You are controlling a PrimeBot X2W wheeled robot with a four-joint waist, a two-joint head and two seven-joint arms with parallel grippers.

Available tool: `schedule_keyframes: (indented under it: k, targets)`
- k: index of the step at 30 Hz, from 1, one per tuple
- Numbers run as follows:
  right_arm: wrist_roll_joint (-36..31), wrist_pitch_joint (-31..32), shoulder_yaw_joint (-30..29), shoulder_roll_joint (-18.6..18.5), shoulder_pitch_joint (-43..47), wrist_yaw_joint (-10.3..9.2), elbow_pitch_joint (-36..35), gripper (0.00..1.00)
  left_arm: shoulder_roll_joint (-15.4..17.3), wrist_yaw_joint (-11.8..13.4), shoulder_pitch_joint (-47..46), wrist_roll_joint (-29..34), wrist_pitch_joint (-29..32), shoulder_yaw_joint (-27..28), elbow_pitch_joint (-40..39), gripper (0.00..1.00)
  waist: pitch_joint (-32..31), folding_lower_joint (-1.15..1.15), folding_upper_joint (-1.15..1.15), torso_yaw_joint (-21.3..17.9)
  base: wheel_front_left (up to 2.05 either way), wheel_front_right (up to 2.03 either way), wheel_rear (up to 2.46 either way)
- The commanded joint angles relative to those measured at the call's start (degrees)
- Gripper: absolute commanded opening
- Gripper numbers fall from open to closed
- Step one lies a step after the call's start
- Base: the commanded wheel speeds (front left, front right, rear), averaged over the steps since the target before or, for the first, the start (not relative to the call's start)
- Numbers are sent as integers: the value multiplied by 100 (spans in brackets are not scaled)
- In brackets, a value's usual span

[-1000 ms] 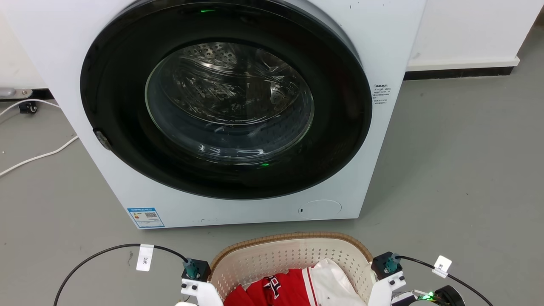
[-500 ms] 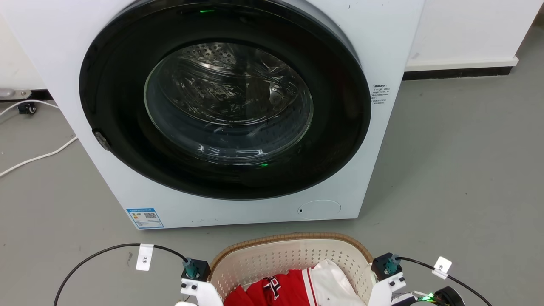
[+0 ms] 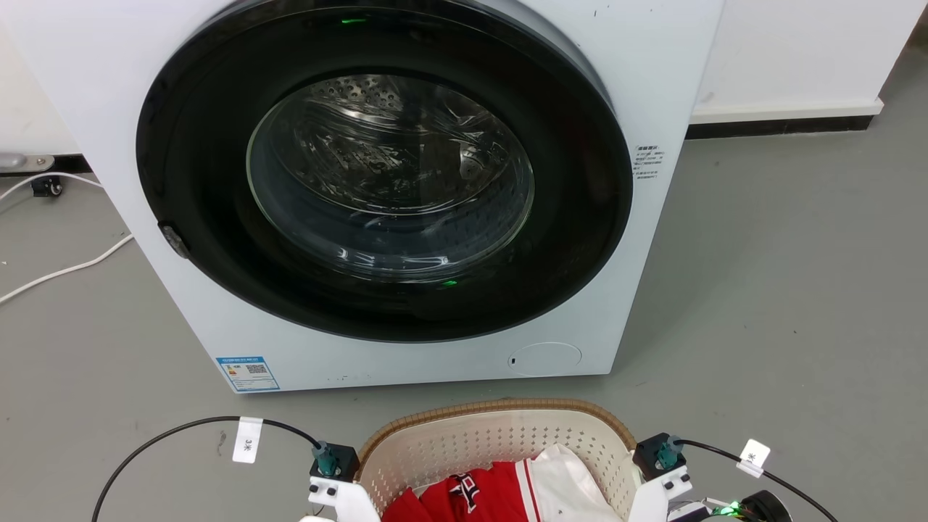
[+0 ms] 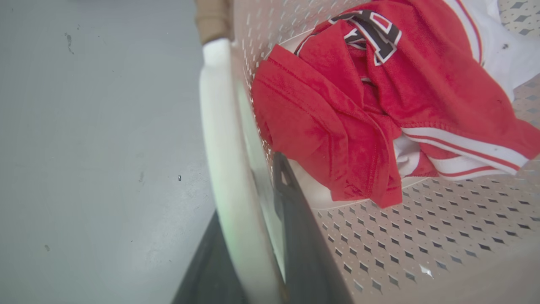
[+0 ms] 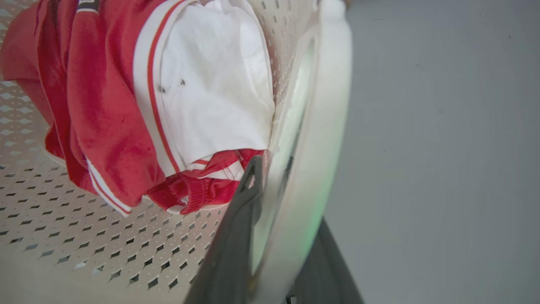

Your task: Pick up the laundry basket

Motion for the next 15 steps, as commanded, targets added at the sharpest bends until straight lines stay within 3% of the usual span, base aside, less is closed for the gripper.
schedule_keyframes:
  k: [1,15]
  targets:
    - [2,-57,60,259,-59,99,-113,0,-228,-148,-97,4,-32,-33,-150,0,-1,0,0,1,0,0,0]
    - [105,-57,148,259,-83,99,-102,0,-209,-147,-119,-84,-58,-110,-146,0,14,0,0,5,0,0,0]
